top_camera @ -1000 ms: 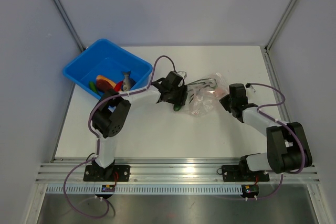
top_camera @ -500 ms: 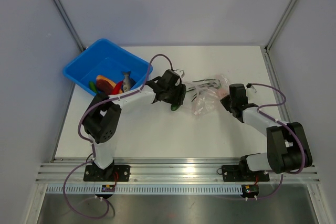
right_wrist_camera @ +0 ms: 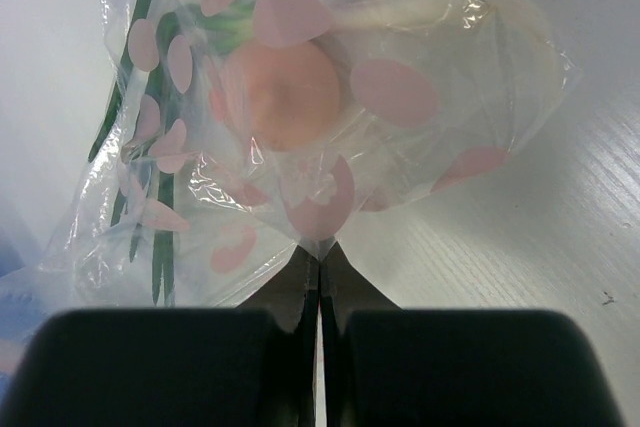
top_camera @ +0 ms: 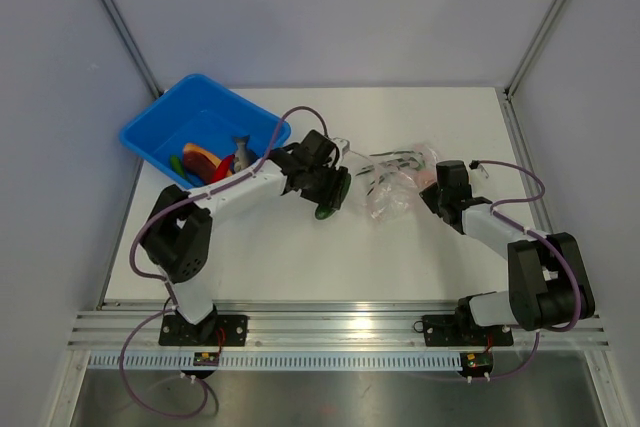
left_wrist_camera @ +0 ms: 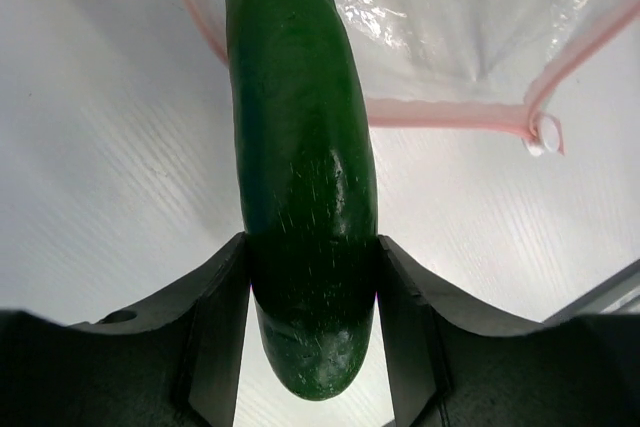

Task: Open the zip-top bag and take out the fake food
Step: Pick up the fake fruit from the zipper food storage bag, then place the fake fruit in the bin, then adjust the zipper food storage bag at the center of the board.

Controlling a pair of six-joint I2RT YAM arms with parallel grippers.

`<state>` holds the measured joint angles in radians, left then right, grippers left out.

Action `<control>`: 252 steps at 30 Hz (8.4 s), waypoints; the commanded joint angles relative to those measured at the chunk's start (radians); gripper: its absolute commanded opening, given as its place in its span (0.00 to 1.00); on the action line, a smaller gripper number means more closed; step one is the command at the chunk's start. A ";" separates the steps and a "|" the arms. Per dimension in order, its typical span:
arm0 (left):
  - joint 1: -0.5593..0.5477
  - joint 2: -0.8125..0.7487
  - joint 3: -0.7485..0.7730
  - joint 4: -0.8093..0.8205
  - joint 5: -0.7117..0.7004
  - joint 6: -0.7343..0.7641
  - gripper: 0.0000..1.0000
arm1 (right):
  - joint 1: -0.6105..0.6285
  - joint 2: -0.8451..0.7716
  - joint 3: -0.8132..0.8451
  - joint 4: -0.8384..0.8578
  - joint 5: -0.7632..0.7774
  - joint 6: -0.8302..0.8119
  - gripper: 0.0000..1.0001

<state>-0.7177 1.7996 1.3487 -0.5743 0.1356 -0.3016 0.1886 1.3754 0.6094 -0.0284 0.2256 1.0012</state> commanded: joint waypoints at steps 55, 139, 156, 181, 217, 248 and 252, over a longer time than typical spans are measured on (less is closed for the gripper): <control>0.765 -0.651 -0.680 0.626 -0.002 -0.415 0.31 | -0.008 -0.018 0.015 0.004 -0.002 0.014 0.00; 0.167 -0.655 -0.585 0.570 -0.149 -0.261 0.77 | -0.008 0.022 0.056 -0.021 -0.032 -0.039 0.00; 0.167 -0.525 -0.539 0.585 -0.074 -0.246 0.77 | -0.008 0.008 0.058 -0.025 -0.028 -0.050 0.00; 0.166 -0.266 -0.441 0.817 0.079 -0.215 0.55 | 0.054 -0.022 -0.002 0.111 -0.085 -0.059 0.00; 0.161 -0.069 -0.324 0.731 0.065 -0.235 0.47 | 0.275 -0.078 0.089 0.090 -0.059 -0.259 0.63; 0.161 -0.094 -0.355 0.766 0.102 -0.245 0.47 | 0.246 -0.205 0.078 0.033 0.115 -0.325 0.84; 0.161 -0.111 -0.373 0.775 0.101 -0.251 0.47 | 0.177 -0.231 0.053 0.002 0.084 -0.305 0.84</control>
<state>-0.5545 1.7306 0.9901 0.1337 0.2142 -0.5430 0.4118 1.1839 0.6674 -0.0128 0.2867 0.6804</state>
